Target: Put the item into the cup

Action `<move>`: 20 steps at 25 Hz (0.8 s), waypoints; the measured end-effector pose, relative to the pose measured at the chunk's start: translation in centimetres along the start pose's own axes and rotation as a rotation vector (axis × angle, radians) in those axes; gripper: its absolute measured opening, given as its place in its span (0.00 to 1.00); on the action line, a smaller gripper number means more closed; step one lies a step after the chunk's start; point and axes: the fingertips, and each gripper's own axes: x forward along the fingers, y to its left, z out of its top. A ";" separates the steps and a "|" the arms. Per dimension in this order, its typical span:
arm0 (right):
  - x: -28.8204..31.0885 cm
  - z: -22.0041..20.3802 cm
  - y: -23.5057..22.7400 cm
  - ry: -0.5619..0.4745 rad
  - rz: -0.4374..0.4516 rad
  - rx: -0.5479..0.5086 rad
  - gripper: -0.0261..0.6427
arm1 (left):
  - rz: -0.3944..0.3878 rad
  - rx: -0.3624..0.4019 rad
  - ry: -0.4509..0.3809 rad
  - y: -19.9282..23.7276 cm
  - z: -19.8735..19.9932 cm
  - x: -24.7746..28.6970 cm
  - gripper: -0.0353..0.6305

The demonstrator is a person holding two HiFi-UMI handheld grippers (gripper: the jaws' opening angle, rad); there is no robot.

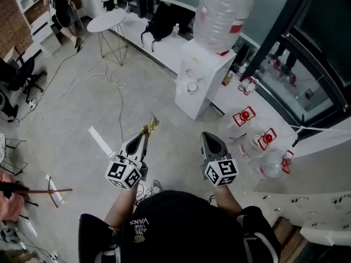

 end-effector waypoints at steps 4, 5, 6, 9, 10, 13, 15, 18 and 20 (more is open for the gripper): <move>2.5 0.8 1.3 -0.063 -0.035 0.012 0.11 | -0.034 -0.001 0.019 2.8 0.5 0.4 0.08; 3.1 0.8 1.5 -0.069 -0.047 0.013 0.11 | -0.047 0.003 0.025 3.6 0.6 0.6 0.08; 3.7 0.7 1.7 -0.072 -0.062 0.014 0.11 | -0.060 0.007 0.032 4.3 0.6 0.9 0.08; 5.0 0.3 2.1 -0.082 -0.112 0.025 0.11 | -0.105 0.021 0.052 6.3 0.7 1.6 0.08; 5.5 0.2 2.2 -0.083 -0.126 0.029 0.11 | -0.119 0.025 0.058 7.0 0.7 2.0 0.08; 6.8 -0.1 2.2 -0.080 -0.156 0.045 0.11 | -0.142 0.029 0.077 9.1 0.6 3.6 0.08; 7.5 -0.3 1.8 -0.068 -0.168 0.049 0.11 | -0.152 0.029 0.084 9.8 0.3 5.0 0.08; 8.8 -0.6 0.4 -0.052 -0.179 0.065 0.11 | -0.168 0.022 0.096 10.6 -0.4 7.6 0.08; 10.3 -0.7 -0.8 -0.049 -0.181 0.069 0.11 | -0.170 0.020 0.106 11.5 -0.7 10.0 0.08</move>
